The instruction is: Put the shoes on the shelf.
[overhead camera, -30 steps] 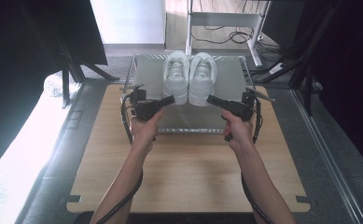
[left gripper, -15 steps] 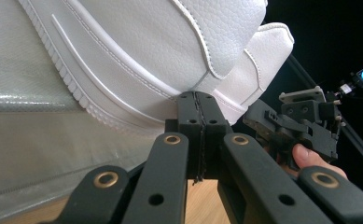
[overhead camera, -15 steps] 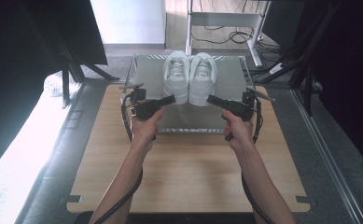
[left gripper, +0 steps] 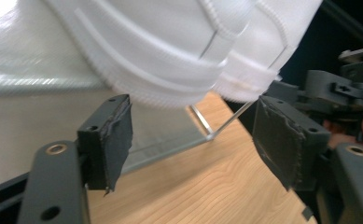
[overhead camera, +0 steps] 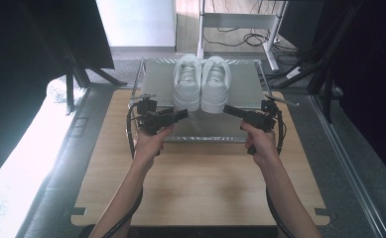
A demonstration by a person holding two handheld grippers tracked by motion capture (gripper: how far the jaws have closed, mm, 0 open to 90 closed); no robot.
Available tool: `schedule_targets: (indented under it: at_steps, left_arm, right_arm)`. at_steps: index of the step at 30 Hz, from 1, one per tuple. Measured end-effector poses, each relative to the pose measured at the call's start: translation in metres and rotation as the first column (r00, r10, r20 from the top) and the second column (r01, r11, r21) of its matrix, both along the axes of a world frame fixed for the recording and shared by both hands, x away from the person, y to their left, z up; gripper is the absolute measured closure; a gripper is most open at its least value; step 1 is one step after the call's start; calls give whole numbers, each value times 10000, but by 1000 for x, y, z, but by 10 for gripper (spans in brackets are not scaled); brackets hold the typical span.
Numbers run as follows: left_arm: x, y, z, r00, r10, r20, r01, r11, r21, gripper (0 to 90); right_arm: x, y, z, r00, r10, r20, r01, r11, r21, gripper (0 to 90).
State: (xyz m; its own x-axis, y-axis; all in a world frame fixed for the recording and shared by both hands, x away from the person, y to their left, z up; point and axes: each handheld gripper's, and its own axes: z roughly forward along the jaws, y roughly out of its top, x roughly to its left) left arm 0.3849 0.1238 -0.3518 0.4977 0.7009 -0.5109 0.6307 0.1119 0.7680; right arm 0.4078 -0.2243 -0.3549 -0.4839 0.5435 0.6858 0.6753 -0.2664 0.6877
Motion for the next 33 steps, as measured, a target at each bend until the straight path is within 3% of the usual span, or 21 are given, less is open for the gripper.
schedule_targets:
  at_steps: [1,2,3,6,12,15,16,17,18,20,21,23,24,25,27,28,29,30,31,32,33]
  left_arm:
    - [-4,3,-3,9999,92,74,-94,9993,352,247]
    - [-4,3,-3,9999,92,74,-94,9993,352,239]
    - [-8,7,-8,9999,101,131,-107,9989,460,232]
    - [-13,10,-12,9996,152,222,-167,9974,698,201]
    - [-27,24,-33,9992,210,354,-248,9938,1084,158]
    - [-37,30,-47,9984,283,481,-353,9880,1503,143]
    - [-41,33,-52,9981,288,545,-370,9870,1563,133]
    - [-44,35,-56,9980,320,541,-404,9858,1629,133]
    - [-47,38,-61,9980,362,511,-444,9842,1712,121]
    - [-53,42,-72,9979,419,485,-502,9812,1865,111]
    - [-60,45,-82,9976,487,495,-584,9744,2171,82]
    - [-63,46,-87,9975,501,490,-603,9702,2349,69]
    - [-67,48,-92,9974,519,508,-630,9661,2505,69]
    - [-74,50,-103,9976,538,446,-643,9570,2828,53]
    - [-81,51,-114,9976,584,377,-673,9462,3165,45]
    - [-81,51,-114,9976,584,377,-673,9462,3165,43]
    - [-88,52,-126,9976,632,269,-686,9342,3500,41]
    - [-88,52,-126,9976,632,269,-686,9342,3500,41]
    - [-95,52,-139,9971,726,210,-750,9177,3902,39]
    - [-95,52,-139,9971,726,210,-750,9177,3902,37]
    - [-100,52,-150,9976,687,-12,-617,9034,4244,37]
  right_arm:
    - [-4,-4,-2,9996,-89,267,106,9980,-621,361]
    - [-4,-4,-2,9996,-89,267,106,9980,-621,361]
    - [-7,-7,-5,9989,35,467,16,9942,-1080,336]
    - [-12,-12,-9,9979,66,646,23,9907,-1362,299]
    - [-25,-23,-19,9944,182,1040,63,9730,-2308,244]
    - [-33,-29,-27,9922,363,1195,-20,9614,-2752,209]
    - [-39,-33,-34,9905,430,1305,1,9497,-3131,176]
    - [-39,-33,-34,9905,430,1305,1,9497,-3131,176]
    - [-45,-37,-41,9894,490,1364,9,9389,-3441,146]
    - [-48,-39,-45,9891,522,1374,11,9322,-3620,145]
    - [-54,-44,-53,9892,529,1369,47,9208,-3899,131]
    - [-60,-49,-62,9896,521,1337,85,9088,-4172,110]
    - [-60,-49,-62,9896,521,1337,85,9088,-4172,110]
    - [-67,-54,-72,9913,460,1231,147,8923,-4512,71]
    - [-73,-59,-82,9928,365,1138,234,8744,-4847,51]
    - [-73,-59,-82,9928,365,1138,234,8744,-4847,51]
    - [-78,-64,-92,9940,317,1048,274,8549,-5181,39]
    - [-78,-64,-92,9940,317,1048,274,8549,-5181,39]
    - [-83,-68,-101,9949,264,971,315,8349,-5495,36]
    - [-83,-68,-101,9949,264,971,315,8349,-5495,36]
    - [-88,-73,-110,9957,196,906,366,8143,-5793,36]
